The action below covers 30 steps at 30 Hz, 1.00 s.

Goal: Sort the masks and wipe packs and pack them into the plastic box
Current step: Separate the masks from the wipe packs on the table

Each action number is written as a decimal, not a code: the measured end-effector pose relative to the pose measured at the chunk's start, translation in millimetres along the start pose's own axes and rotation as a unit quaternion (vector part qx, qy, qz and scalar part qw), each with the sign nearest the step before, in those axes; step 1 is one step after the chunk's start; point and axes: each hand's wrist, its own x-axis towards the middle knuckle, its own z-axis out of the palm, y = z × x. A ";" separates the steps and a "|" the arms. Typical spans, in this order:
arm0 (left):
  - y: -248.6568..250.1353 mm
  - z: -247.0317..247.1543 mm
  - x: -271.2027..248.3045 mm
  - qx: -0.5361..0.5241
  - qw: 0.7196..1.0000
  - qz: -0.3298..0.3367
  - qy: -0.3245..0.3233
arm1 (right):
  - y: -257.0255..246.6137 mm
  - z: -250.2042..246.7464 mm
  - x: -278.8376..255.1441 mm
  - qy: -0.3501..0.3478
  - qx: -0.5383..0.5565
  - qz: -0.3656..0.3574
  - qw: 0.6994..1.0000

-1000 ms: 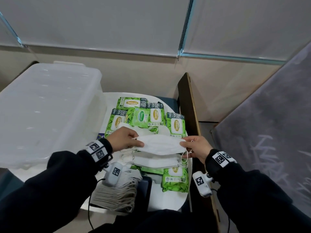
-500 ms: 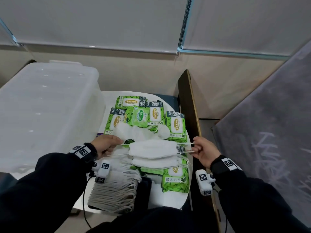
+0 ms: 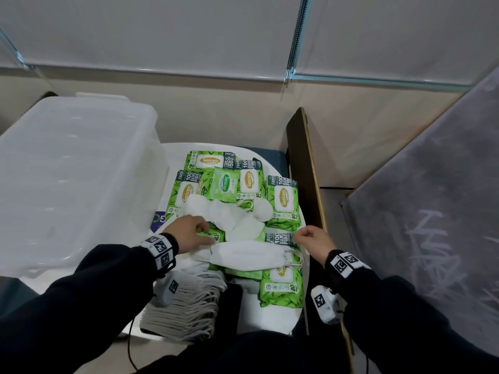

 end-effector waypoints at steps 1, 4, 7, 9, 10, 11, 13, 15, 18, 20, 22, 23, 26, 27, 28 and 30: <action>8.9 1.0 0.5 0.000 0.999 0.031 0.011 | -7.8 1.8 0.2 -0.006 -0.044 -0.034 0.998; 34.5 14.2 5.0 -0.024 0.995 0.070 -0.073 | -37.1 18.1 -1.4 -0.111 -0.201 -0.090 0.969; 48.5 29.6 9.3 0.094 0.983 0.076 -0.137 | -54.9 39.8 -0.4 -0.166 -0.376 -0.116 0.904; 51.9 35.4 10.2 0.146 0.977 0.069 -0.139 | -56.0 49.9 -0.6 -0.158 -0.432 -0.120 0.880; 52.9 37.9 9.6 0.159 0.975 0.067 -0.139 | -54.5 53.6 -1.5 -0.156 -0.453 -0.124 0.869; 54.0 39.9 7.8 0.168 0.974 0.068 -0.135 | -52.7 56.0 -4.2 -0.157 -0.469 -0.131 0.859; 55.4 41.5 3.1 0.188 0.972 0.097 -0.106 | -48.9 57.2 -9.7 -0.145 -0.452 -0.156 0.866; 54.9 42.3 1.1 0.224 0.961 0.152 -0.054 | -45.6 53.9 -13.9 -0.119 -0.401 -0.188 0.889; 53.5 48.6 -1.2 0.265 0.944 0.197 0.014 | -42.2 56.5 -18.6 -0.094 -0.381 -0.229 0.891; 53.6 55.6 -0.9 0.274 0.942 0.191 0.033 | -35.9 64.9 -20.3 -0.101 -0.407 -0.231 0.878; 57.5 59.2 0.0 0.272 0.942 0.188 0.046 | -29.1 71.4 -20.6 -0.084 -0.426 -0.237 0.869; 60.0 59.9 0.6 0.273 0.941 0.195 0.052 | -27.8 72.3 -20.3 -0.069 -0.428 -0.244 0.867; 69.0 60.0 1.6 0.272 0.939 0.207 0.027 | -28.8 71.5 -16.5 -0.068 -0.431 -0.267 0.859; 71.6 58.8 2.0 0.263 0.945 0.197 0.001 | -30.7 69.8 -15.6 -0.089 -0.421 -0.262 0.864; 73.3 56.6 3.0 0.248 0.951 0.183 -0.026 | -33.0 67.4 -14.5 -0.121 -0.406 -0.249 0.871; 74.7 49.4 5.8 0.206 0.964 0.150 -0.076 | -35.1 60.9 -7.8 -0.182 -0.353 -0.211 0.893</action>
